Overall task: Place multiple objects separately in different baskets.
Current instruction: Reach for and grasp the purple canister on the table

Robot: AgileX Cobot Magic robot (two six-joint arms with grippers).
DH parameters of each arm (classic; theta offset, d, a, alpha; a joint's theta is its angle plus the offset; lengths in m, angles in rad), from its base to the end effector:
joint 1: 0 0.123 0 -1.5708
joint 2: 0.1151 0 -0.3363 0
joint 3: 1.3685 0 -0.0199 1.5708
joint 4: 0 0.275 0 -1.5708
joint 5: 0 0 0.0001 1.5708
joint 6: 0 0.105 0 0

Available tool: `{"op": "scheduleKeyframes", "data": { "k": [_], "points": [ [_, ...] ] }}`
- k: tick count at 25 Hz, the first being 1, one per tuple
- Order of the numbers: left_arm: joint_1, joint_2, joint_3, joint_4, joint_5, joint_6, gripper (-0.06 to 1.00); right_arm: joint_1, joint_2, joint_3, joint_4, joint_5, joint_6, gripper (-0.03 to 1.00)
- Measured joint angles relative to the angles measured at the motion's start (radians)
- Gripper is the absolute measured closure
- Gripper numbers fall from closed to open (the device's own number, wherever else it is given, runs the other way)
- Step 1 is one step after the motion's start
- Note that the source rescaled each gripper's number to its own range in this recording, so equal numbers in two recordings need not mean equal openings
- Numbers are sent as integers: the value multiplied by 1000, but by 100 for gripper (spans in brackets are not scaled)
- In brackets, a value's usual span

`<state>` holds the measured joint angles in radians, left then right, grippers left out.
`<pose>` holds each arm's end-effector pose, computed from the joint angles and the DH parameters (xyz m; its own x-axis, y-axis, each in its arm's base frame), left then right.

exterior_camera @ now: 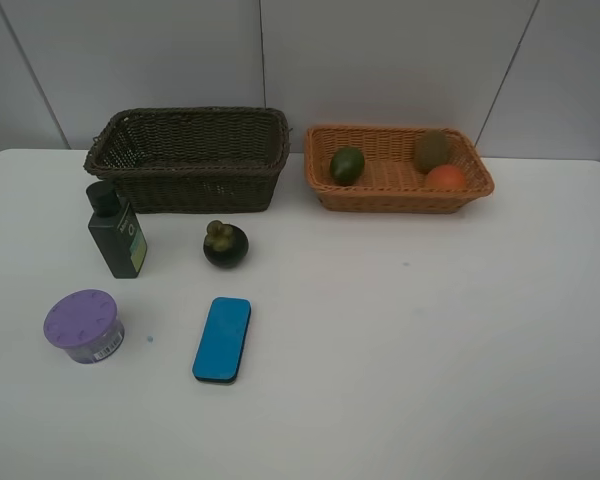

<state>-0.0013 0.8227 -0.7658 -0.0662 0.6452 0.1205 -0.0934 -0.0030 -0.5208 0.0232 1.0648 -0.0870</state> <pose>0.1610 -0.0044 0.3619 -0.5724 0.0682 -0.8171 0.0726 0.9968 0.0323 -0.0257 0.0046 0.2886 -0.4408 -0.0347 -0.8969 0.0418 0.9974 -0.0592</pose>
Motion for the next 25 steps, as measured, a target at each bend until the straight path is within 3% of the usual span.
{"op": "scheduleKeyframes", "data": {
  "k": [9,18,25],
  "points": [
    [0,221,-7,-85,-7,0,-4,0,0,0,0,0,0,-3],
    [-3,357,-8,-93,20,11,-4,0,0,0,0,0,0,-3],
    [-122,440,-8,-92,24,14,-4,0,0,0,0,0,0,-3]
  ]
}}
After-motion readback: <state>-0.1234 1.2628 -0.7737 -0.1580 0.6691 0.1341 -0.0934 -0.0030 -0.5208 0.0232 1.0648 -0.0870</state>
